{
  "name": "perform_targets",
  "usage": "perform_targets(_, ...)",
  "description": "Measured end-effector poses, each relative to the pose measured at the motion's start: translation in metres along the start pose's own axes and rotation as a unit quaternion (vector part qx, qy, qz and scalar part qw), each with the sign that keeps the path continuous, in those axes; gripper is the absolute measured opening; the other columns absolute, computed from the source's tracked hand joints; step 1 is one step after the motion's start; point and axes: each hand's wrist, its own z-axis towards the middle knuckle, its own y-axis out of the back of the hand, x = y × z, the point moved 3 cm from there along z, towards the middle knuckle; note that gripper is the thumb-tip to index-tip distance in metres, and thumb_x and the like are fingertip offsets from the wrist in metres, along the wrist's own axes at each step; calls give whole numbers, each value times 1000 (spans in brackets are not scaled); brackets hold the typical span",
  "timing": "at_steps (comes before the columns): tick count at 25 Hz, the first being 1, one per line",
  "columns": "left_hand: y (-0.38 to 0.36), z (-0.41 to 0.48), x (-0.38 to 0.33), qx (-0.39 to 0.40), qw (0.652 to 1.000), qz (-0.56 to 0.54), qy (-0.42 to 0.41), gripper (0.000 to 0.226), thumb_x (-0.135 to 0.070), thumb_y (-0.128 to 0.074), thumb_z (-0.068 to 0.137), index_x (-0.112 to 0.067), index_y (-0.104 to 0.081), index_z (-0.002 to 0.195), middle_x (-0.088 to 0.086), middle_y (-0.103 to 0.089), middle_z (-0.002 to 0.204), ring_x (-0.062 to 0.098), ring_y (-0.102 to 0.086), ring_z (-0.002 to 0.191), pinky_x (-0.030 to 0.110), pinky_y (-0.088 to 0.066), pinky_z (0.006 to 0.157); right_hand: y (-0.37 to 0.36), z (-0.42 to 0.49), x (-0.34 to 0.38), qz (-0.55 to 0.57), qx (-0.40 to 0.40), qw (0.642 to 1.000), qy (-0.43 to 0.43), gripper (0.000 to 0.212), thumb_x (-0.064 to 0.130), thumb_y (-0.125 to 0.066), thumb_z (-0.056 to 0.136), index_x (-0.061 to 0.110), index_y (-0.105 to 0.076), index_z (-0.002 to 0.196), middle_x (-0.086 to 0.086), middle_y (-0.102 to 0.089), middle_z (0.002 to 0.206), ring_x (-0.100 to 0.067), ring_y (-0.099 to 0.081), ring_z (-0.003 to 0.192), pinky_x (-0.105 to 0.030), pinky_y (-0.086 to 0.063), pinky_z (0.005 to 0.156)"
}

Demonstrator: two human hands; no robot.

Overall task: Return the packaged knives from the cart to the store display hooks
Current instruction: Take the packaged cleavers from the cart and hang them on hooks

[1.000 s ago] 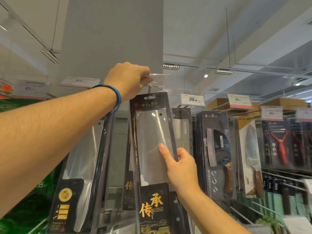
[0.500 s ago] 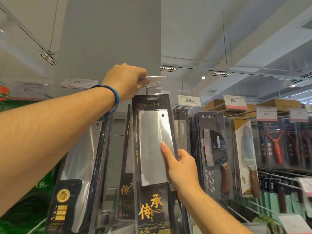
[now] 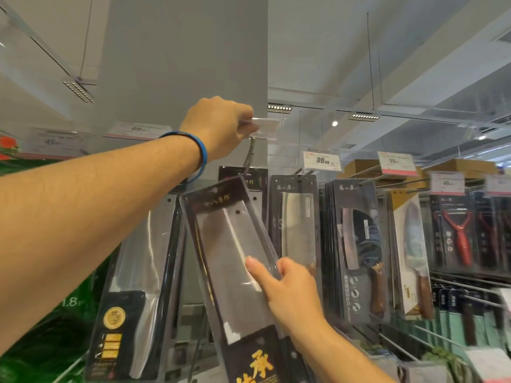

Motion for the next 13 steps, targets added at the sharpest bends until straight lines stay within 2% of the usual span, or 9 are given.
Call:
perform_targets(2,0,-2,0,-2,1000,-1,-3,33,-47,-45,102,-19,-63,100,1,-59,80,28,-54,74,32,-40,64,0,-11,-8,-3,-27,1000,-5,67,79,-64,74,22,-28,64,9,-34,48,-10,-28,49,-33,-23,53)
perform_targets(4,0,-3,0,0,1000,2,-4,33,-48,-44,102,-20,-62,99,2,-59,80,29,-55,74,32,-41,64,7,-11,-9,29,-59,998,2,67,77,-64,73,22,-26,63,12,-37,49,-10,-29,48,-28,-22,49)
perform_targets(7,0,-1,0,2,1000,0,-2,34,-50,-44,101,-22,-62,98,1,-60,81,29,-57,77,33,-43,66,21,6,-2,72,-92,993,4,63,69,-68,78,21,-29,64,11,-31,49,-8,-28,46,-22,-30,47)
perform_targets(13,3,2,1,29,1000,-3,2,30,-50,-48,100,-26,-56,86,-1,-58,78,26,-52,75,32,-36,65,27,16,5,39,-77,996,10,66,79,-59,75,19,-33,66,7,-26,58,-9,-28,47,-23,-28,46)
